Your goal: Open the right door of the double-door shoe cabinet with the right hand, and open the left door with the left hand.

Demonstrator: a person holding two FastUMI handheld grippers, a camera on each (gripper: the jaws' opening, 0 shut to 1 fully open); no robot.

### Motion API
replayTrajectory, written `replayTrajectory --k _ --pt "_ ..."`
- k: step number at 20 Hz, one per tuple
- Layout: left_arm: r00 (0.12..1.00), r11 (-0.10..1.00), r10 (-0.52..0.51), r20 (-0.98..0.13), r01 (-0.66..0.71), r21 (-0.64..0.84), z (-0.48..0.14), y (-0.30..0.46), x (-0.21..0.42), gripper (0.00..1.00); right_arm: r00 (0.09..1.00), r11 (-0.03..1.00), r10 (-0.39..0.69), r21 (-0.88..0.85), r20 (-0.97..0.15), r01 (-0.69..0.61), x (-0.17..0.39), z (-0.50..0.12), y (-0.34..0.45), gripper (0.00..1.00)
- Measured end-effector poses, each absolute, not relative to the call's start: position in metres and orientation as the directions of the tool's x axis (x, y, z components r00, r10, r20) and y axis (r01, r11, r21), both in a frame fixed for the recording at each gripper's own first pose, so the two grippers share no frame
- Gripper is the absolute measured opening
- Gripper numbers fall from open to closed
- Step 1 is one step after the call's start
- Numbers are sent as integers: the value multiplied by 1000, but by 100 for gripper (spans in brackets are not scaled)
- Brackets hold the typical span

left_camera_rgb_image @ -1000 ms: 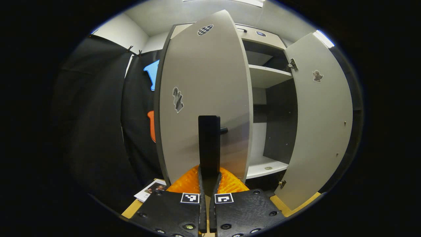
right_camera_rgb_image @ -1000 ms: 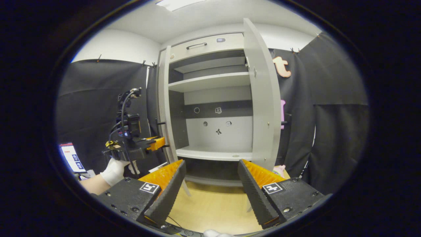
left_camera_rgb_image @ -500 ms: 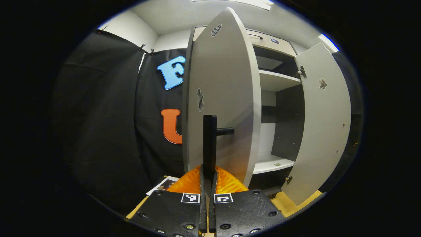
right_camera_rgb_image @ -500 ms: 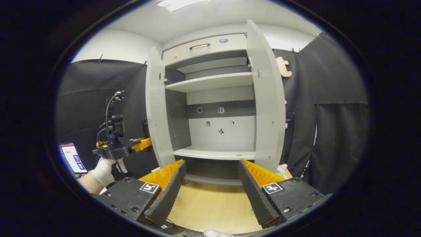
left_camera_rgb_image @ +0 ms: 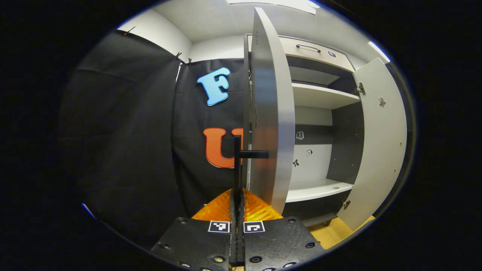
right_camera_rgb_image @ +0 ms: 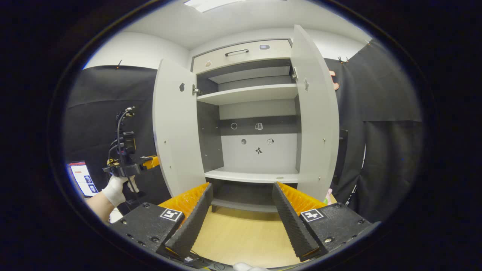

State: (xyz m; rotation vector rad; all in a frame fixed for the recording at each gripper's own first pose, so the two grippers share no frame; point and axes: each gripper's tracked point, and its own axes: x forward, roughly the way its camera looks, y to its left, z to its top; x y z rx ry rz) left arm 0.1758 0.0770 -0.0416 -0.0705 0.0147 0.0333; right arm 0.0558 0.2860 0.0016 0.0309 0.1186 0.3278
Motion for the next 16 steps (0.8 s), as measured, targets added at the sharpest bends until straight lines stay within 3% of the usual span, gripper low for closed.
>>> replayTrajectory --k 3,4,5,13,16 --pt "1000 999 -18 -2 18 -41 -42 86 177 0 941 949 316 46 -119 -313 56 -1 291 99" --pt "999 999 -33 4 33 -39 -41 90 178 9 942 949 314 43 -122 -311 57 -1 292 99" --pt "998 998 -56 7 56 -40 -43 91 179 0 942 951 310 37 -125 -308 57 -1 293 99" --pt "998 998 -65 12 66 -9 -45 96 175 0 948 955 292 -7 -129 -296 51 5 302 99" --pt "999 999 -47 -20 47 4 -51 100 165 9 948 956 290 -15 -130 -294 47 7 301 99"
